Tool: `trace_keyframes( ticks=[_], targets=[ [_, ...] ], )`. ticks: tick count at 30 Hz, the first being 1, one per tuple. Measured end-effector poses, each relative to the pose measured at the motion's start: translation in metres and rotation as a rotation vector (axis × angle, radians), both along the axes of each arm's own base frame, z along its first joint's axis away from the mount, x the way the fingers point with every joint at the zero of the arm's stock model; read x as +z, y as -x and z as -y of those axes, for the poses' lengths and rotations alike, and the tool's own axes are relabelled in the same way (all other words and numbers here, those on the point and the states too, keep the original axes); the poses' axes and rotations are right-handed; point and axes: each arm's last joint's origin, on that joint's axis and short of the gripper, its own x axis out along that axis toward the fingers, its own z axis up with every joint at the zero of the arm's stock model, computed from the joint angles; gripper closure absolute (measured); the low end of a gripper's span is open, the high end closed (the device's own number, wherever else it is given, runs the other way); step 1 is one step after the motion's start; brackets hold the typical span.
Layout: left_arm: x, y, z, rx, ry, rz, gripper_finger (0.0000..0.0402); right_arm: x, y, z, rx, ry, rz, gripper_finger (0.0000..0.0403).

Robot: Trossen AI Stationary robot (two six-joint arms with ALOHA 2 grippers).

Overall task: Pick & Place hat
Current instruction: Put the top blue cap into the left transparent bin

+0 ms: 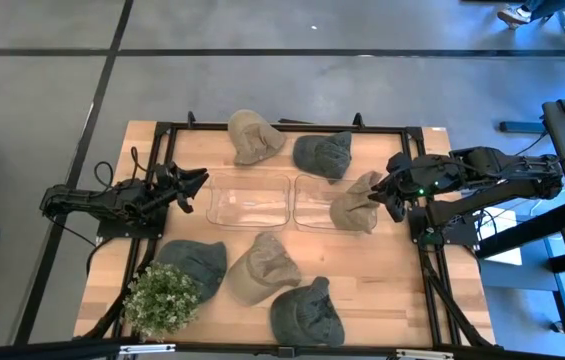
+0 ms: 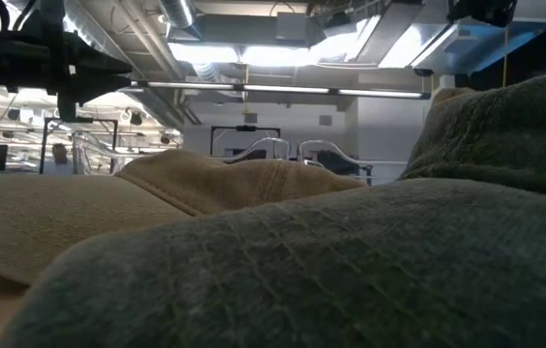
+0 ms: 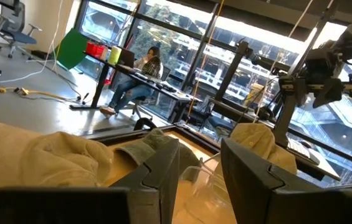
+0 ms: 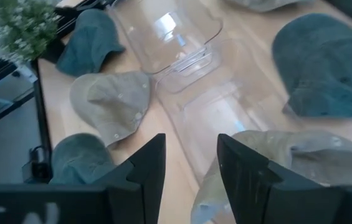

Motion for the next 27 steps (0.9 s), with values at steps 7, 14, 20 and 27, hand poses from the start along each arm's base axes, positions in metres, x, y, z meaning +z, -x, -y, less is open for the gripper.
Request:
trace_keyframes(
  ticks=[7,14,20,27],
  targets=[
    [0.0000,0.0000,0.0000,0.001,-0.005,-0.003,0.0288,0.0005,0.0001,0.0042,-0.087,0.039,0.010,0.0217],
    [0.0000,0.0000,0.0000,0.001,-0.005,-0.003,0.0288,-0.0012,0.0016,0.0081,-0.104,0.074,-0.017,0.0143],
    [0.0000,0.0000,0.0000,-0.003,0.010,0.006,0.0288,-0.0012,0.0016,0.0091,-0.074,0.114,-0.027,0.0097],
    [0.0000,0.0000,0.0000,-0.003,0.012,0.007,0.0288,-0.0014,0.0010,0.0091,-0.106,0.081,-0.022,0.0089]
  ],
)
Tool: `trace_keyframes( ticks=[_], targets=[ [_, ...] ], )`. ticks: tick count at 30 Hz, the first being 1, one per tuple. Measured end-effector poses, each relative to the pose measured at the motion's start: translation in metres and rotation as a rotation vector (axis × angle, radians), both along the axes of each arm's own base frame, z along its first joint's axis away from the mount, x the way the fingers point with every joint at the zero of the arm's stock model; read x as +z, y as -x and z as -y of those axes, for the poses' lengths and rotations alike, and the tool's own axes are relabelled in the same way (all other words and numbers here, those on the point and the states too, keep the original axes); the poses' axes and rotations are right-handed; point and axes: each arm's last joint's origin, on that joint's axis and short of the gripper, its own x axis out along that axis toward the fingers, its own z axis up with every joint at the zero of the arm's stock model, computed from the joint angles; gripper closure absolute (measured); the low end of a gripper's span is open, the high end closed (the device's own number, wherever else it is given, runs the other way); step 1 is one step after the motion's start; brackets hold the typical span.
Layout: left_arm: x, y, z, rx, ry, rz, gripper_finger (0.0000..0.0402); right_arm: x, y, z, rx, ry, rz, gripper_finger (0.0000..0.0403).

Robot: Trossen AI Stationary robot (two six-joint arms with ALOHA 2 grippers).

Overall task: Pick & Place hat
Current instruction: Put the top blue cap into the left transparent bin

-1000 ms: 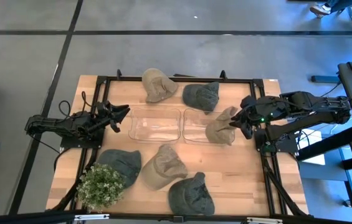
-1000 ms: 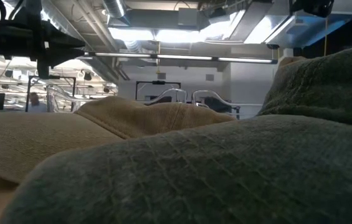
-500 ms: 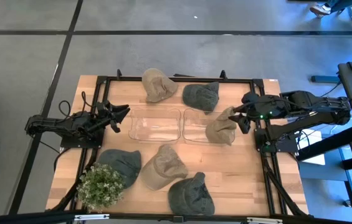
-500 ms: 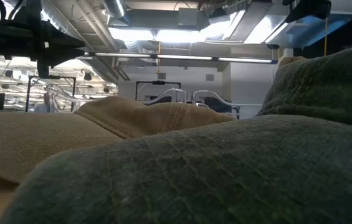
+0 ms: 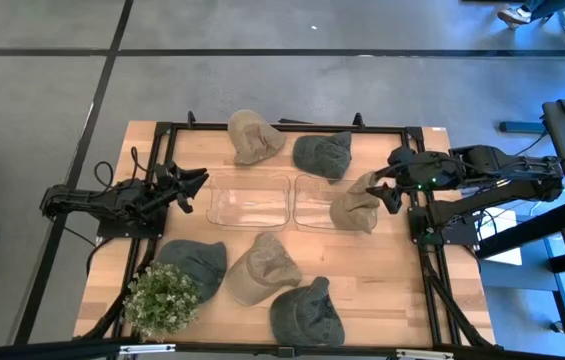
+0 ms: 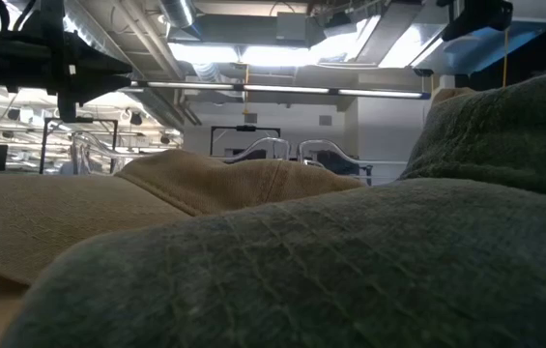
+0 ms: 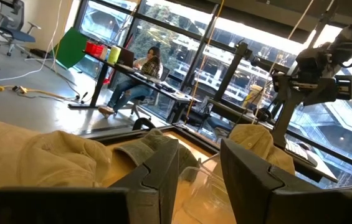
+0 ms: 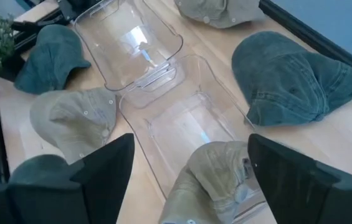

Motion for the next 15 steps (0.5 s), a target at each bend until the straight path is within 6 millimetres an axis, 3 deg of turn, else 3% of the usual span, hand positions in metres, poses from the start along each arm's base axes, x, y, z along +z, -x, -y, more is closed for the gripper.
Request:
trace_keyframes(
  ticks=[7,15],
  targets=[
    [0.000,0.001,-0.001,0.038,0.006,-0.001,0.0288,-0.004,-0.010,0.003,-0.207,-0.065,0.023,0.0089],
    [0.000,0.001,-0.002,0.061,0.011,0.000,0.0288,-0.003,-0.007,0.020,-0.283,-0.091,0.027,0.0089]
  ],
)
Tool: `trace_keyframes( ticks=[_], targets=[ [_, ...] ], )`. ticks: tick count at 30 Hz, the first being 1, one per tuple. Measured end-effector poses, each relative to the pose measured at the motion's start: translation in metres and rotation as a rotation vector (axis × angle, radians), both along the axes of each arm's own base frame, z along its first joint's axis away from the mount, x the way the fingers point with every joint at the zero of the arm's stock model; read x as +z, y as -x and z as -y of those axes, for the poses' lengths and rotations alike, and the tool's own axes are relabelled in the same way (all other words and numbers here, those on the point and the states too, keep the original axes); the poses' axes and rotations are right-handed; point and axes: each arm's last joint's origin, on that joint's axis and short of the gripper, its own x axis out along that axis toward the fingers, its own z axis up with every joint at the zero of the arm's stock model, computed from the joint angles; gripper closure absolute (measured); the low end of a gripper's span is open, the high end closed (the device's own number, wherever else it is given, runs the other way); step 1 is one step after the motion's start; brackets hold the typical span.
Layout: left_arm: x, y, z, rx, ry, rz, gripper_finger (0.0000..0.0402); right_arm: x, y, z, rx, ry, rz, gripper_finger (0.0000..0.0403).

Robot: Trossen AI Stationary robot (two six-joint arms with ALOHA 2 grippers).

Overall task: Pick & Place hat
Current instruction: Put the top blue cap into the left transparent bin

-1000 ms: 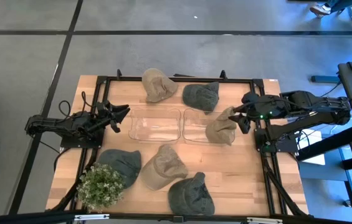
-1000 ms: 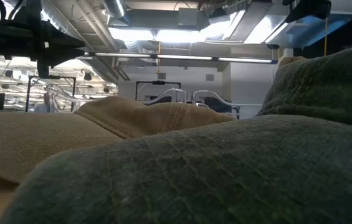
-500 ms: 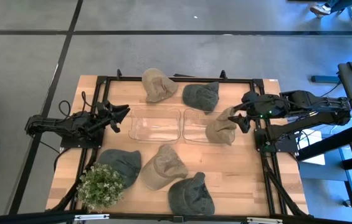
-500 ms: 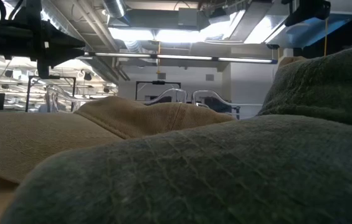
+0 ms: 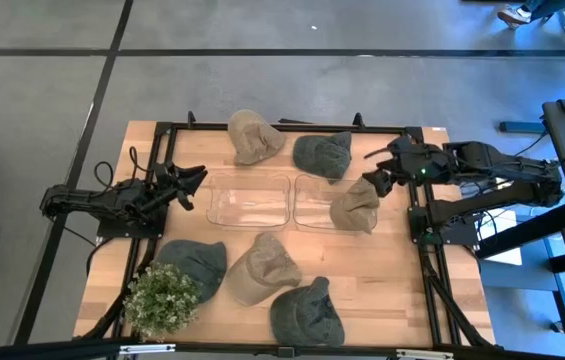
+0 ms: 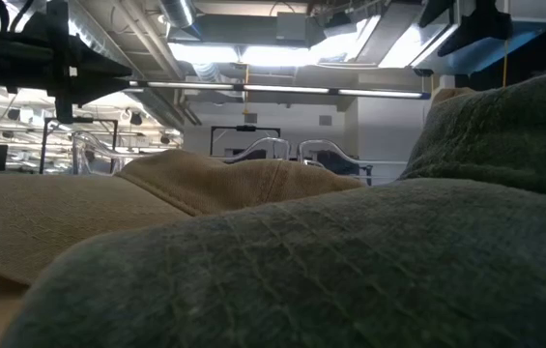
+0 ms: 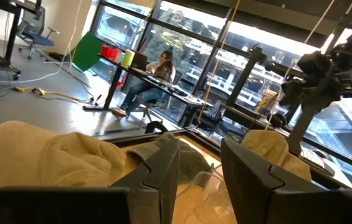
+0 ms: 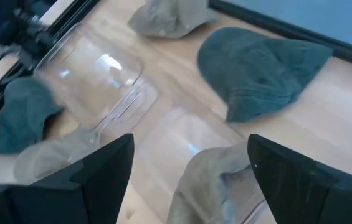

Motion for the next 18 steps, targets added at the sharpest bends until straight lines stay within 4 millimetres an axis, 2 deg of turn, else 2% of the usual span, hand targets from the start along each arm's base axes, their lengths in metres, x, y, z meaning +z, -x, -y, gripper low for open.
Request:
trace_keyframes(
  ticks=[9,15,18],
  targets=[
    [0.000,0.000,0.000,-0.002,0.014,0.010,0.0288,-0.004,0.000,0.037,-0.048,-0.002,-0.066,0.0089],
    [0.000,0.000,0.000,-0.006,0.035,0.024,0.0288,-0.014,-0.010,0.081,-0.050,-0.107,-0.063,0.0089],
    [0.000,0.000,0.000,-0.001,0.015,0.010,0.0288,-0.025,-0.018,0.104,-0.037,-0.194,-0.063,0.0089]
  ],
)
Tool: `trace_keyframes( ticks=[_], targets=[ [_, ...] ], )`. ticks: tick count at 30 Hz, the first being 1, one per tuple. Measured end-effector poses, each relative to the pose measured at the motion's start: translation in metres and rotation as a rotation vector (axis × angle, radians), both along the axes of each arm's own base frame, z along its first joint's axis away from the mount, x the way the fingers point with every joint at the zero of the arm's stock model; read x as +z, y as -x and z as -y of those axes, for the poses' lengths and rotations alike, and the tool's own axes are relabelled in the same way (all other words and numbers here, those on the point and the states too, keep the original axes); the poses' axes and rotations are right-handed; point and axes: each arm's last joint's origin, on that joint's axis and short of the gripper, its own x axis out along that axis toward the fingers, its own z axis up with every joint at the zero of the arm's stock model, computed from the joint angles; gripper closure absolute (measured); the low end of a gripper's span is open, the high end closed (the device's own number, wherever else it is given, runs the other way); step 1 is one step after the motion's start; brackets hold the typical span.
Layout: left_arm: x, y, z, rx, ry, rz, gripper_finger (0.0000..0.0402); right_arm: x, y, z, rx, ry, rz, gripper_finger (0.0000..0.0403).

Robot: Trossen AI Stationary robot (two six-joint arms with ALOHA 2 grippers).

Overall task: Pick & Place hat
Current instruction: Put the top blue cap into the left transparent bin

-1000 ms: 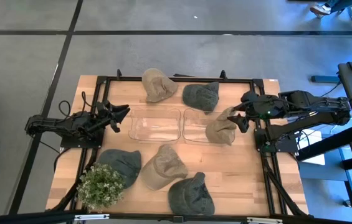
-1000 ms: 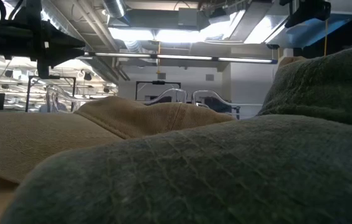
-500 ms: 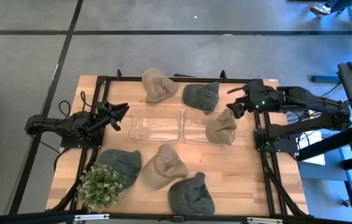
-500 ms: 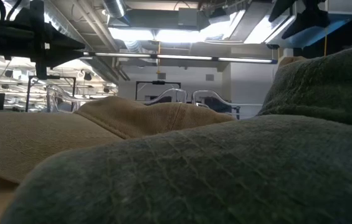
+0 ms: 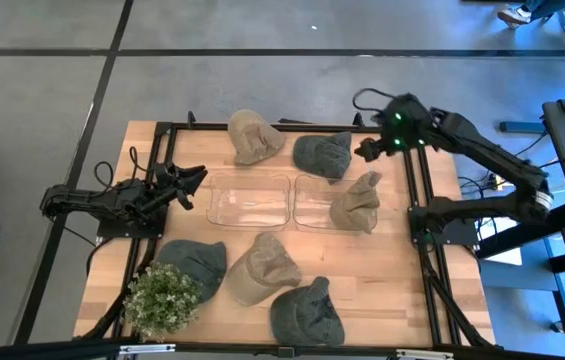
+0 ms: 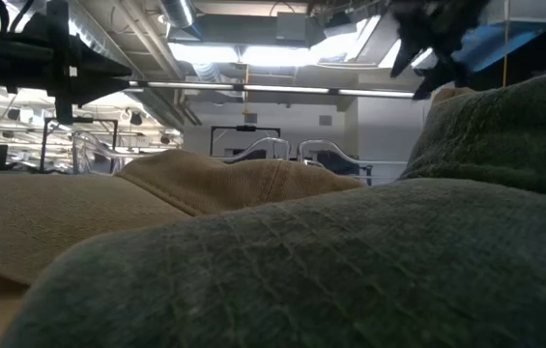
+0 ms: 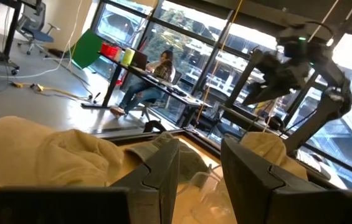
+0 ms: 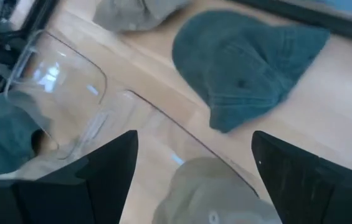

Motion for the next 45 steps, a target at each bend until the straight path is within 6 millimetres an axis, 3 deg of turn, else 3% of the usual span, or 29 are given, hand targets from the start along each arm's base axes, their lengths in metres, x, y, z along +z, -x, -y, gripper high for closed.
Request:
trace_keyframes(
  ticks=[11,15,20,27,45],
  targets=[
    [-0.001,0.001,-0.002,0.081,-0.031,-0.042,0.0288,-0.077,-0.017,0.095,-0.120,-0.239,-0.155,0.0089],
    [-0.002,0.002,-0.003,0.148,-0.019,-0.050,0.0288,-0.106,-0.021,0.118,-0.127,-0.267,-0.207,0.0089],
    [-0.002,0.003,-0.004,0.208,-0.021,-0.063,0.0288,-0.138,-0.026,0.128,-0.124,-0.297,-0.350,0.0089],
    [-0.002,0.004,-0.005,0.220,-0.060,-0.097,0.0288,-0.167,-0.033,0.133,-0.108,-0.372,-0.405,0.0095],
    [-0.002,0.004,-0.005,0.226,-0.060,-0.098,0.0288,-0.211,-0.053,0.134,-0.074,-0.340,-0.552,0.0219]
  ],
)
